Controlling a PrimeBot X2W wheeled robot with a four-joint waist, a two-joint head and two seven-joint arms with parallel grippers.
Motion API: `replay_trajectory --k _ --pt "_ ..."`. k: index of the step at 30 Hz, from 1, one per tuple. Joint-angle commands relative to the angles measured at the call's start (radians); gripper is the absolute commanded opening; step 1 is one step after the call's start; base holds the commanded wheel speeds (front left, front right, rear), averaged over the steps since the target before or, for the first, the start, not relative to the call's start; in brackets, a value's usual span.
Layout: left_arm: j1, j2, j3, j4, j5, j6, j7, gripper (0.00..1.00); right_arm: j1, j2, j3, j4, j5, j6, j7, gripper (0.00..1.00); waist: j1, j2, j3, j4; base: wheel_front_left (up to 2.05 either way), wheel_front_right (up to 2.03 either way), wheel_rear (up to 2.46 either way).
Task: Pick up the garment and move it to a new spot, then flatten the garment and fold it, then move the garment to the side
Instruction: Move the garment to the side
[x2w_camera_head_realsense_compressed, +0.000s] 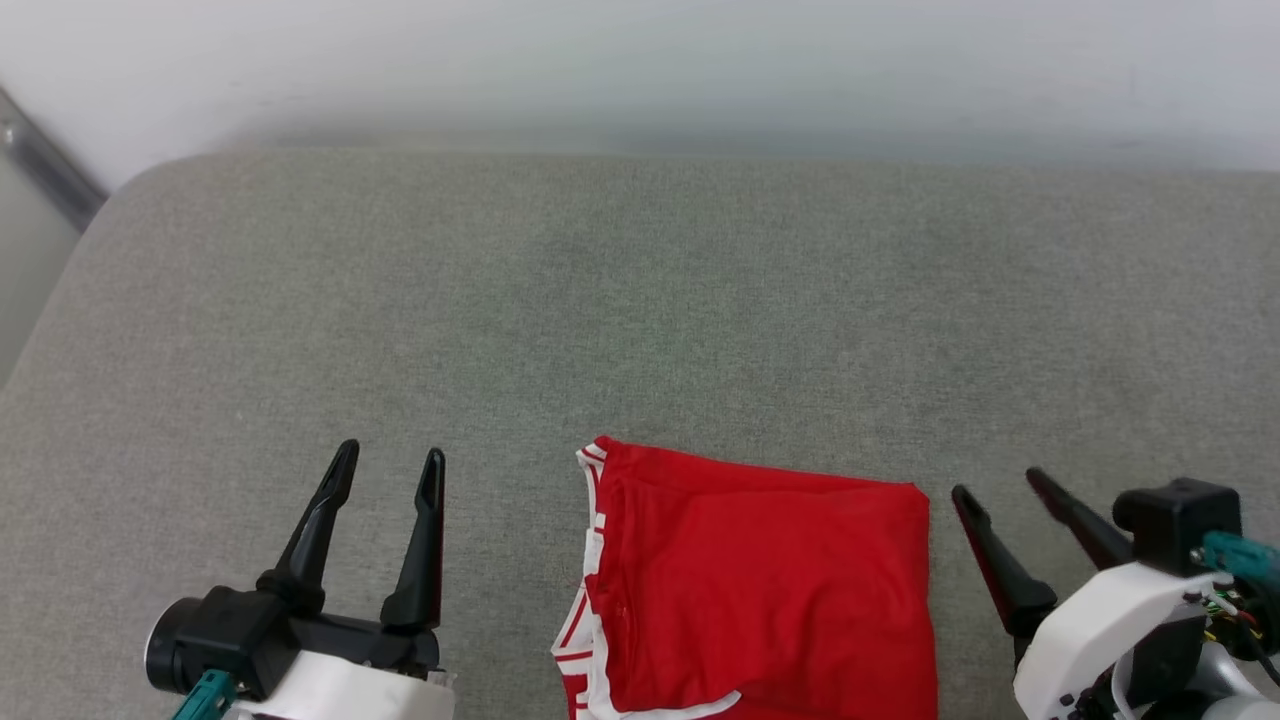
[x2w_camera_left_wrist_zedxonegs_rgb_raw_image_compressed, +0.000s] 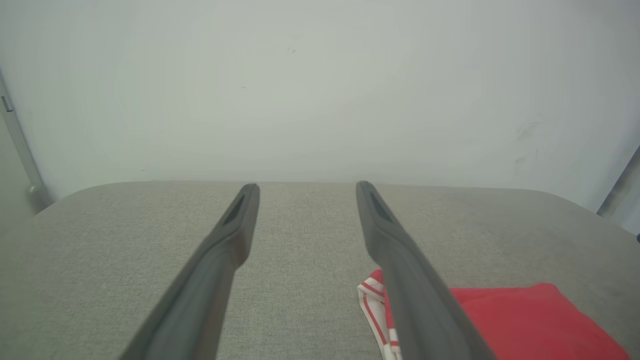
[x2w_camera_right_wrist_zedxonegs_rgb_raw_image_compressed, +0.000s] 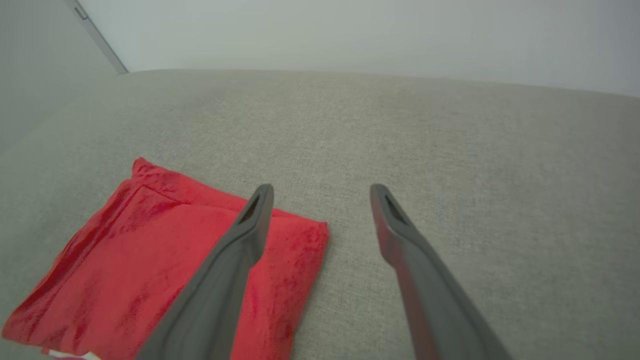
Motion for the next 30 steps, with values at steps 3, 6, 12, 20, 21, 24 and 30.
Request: replay_trajectory --k 3,6,12,20,21,24,30 --pt "-0.03 0.006 -0.012 -0.003 0.011 -0.001 -0.002 1.0 0.012 -0.029 0.017 -0.054 0.057 0.0 0.261 1.0 0.0 -0.0001 0.036 0.011 0.0 0.0 0.0" --pt "-0.043 0.001 -0.018 -0.006 0.008 -0.001 -0.002 1.0 0.001 0.003 -0.005 -0.092 0.089 0.0 0.445 1.0 0.0 -0.0001 0.061 0.023 0.0 0.0 0.0" --pt "-0.076 -0.003 -0.04 0.003 0.004 -0.001 -0.002 1.0 -0.014 0.034 -0.022 -0.08 0.039 0.0 0.641 1.0 0.0 -0.0001 0.105 0.064 0.0 0.0 0.0" --pt "-0.1 -0.001 -0.058 0.017 0.006 -0.001 -0.002 1.0 -0.03 0.079 -0.012 0.038 0.003 0.0 0.66 1.0 0.0 -0.0001 0.133 0.11 0.0 0.0 0.0" --pt "-0.104 -0.001 -0.059 0.018 0.006 -0.001 -0.002 1.0 -0.032 0.081 -0.004 0.059 -0.001 0.0 0.657 1.0 0.0 -0.0001 0.135 0.114 0.0 0.0 0.0" --pt "-0.109 -0.001 -0.063 0.021 0.005 -0.001 -0.002 1.0 -0.036 0.075 0.024 0.116 -0.022 0.0 0.637 1.0 0.0 -0.0001 0.138 0.122 0.0 0.0 0.0" --pt "-0.109 -0.005 -0.076 0.032 0.011 -0.001 -0.002 1.0 -0.057 0.051 0.063 0.211 -0.047 0.0 0.569 0.39 0.0 -0.0001 0.133 0.125 0.0 0.0 0.0"
